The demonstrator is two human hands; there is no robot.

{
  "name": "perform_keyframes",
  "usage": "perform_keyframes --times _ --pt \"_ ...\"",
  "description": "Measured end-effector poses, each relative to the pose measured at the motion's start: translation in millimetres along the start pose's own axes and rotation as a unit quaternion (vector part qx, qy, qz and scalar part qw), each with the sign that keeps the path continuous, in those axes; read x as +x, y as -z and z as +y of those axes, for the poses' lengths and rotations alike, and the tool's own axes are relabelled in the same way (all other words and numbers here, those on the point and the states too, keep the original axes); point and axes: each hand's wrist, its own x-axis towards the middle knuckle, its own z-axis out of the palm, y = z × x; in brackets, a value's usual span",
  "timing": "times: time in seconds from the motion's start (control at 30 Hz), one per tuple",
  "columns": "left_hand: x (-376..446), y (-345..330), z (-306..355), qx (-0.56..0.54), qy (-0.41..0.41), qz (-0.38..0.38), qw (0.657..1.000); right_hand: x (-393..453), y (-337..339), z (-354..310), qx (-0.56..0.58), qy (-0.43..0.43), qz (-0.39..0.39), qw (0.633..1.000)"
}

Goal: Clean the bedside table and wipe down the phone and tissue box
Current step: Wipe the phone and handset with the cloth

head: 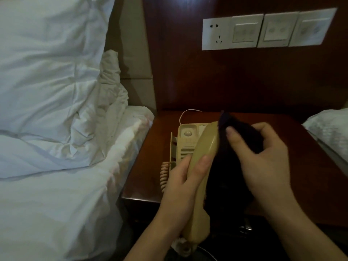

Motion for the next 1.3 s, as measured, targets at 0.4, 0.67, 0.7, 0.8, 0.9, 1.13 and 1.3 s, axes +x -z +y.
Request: perform_keyframes --times 0.4,0.67,0.7,0.8,0.9,1.13,1.3 --pt "-3 10 5 0.024 0.023 0.028 0.999 -16 -4 11 0.142 -0.099 -0.187 0.967" --pt "-4 11 5 0.104 -0.006 0.025 0.994 -13 -7 11 0.141 -0.076 -0.173 0.972" --pt "-4 11 6 0.102 0.000 0.021 0.995 -14 -7 11 0.134 -0.079 -0.190 0.969" --pt "-3 14 7 0.103 0.010 0.011 0.995 -18 -6 13 0.102 -0.078 -0.199 0.971" --pt "-3 14 2 0.168 -0.006 0.005 0.986 -16 -4 12 0.054 -0.054 -0.147 0.986" --pt "-4 17 -4 0.315 -0.090 0.036 0.944 7 26 14 0.121 -0.171 -0.063 0.976" --pt "-4 19 -3 0.345 -0.094 0.036 0.933 0 27 10 0.132 -0.132 -0.133 0.973"
